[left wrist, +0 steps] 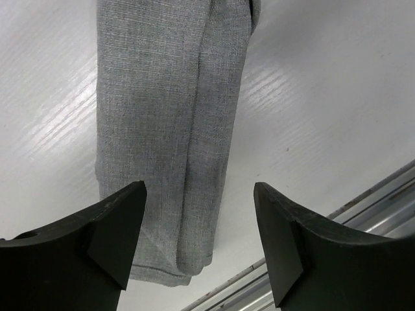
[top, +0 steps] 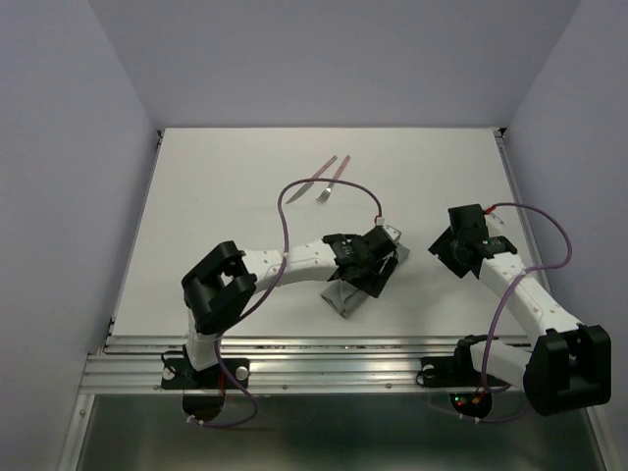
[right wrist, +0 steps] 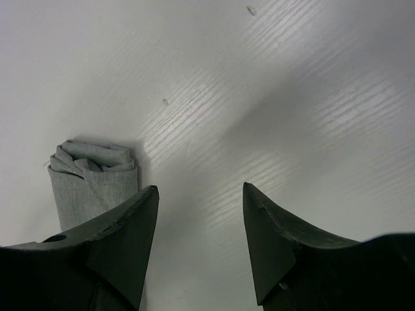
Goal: Fold the napkin into a case and place the utensils inside
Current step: Stuff the smaller-rectangle-folded napkin at the center of the board, then pick up the smaller rectangle-folded napkin from the center of the board.
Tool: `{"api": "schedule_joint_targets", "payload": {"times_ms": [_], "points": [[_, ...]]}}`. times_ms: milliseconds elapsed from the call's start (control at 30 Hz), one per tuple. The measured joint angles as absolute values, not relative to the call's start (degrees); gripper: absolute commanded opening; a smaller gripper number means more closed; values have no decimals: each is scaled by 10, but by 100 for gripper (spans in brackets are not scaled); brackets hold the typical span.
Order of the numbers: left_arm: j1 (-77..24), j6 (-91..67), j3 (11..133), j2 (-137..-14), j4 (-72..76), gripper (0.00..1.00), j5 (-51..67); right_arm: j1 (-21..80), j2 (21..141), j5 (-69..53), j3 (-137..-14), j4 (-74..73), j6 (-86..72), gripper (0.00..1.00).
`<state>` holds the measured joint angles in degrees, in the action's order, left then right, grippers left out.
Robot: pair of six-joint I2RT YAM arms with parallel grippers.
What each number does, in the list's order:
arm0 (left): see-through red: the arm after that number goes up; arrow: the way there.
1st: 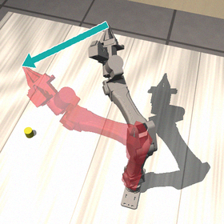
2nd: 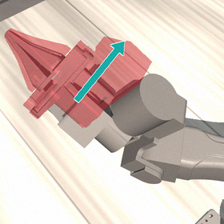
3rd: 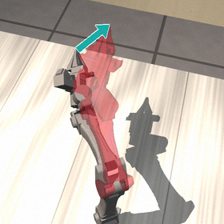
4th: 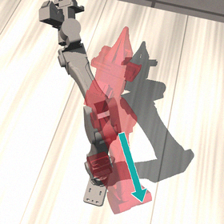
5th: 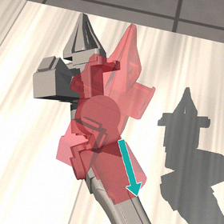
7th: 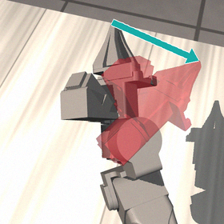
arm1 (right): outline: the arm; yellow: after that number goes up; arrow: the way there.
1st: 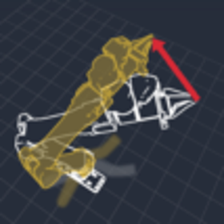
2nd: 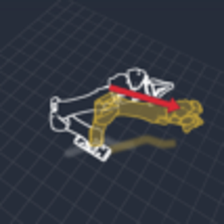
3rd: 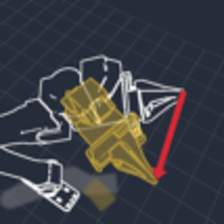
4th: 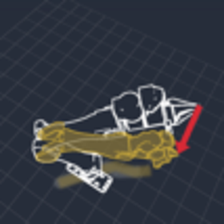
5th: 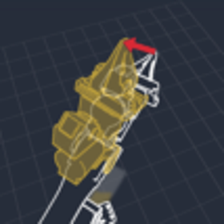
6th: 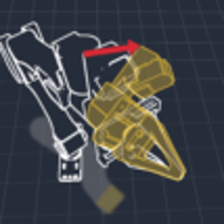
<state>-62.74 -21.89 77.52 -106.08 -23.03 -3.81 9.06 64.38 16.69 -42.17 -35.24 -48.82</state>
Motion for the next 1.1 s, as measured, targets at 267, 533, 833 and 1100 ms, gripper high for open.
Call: {"api": "schedule_joint_targets", "payload": {"times_ms": [267,533,833,1100], "points": [[-671,-204,791,-1105,-236,77,-98,91,644,152,-414,-356,-482,62],[-681,-198,798,-1127,-234,62,-122,91,647,145,-414,-356,-481,63],[-682,-192,807,-1149,-235,48,-153,91,656,143,-414,-356,-479,63],[-686,-189,816,-1156,-239,35,-177,91,664,137,-414,-354,-479,63]]}}
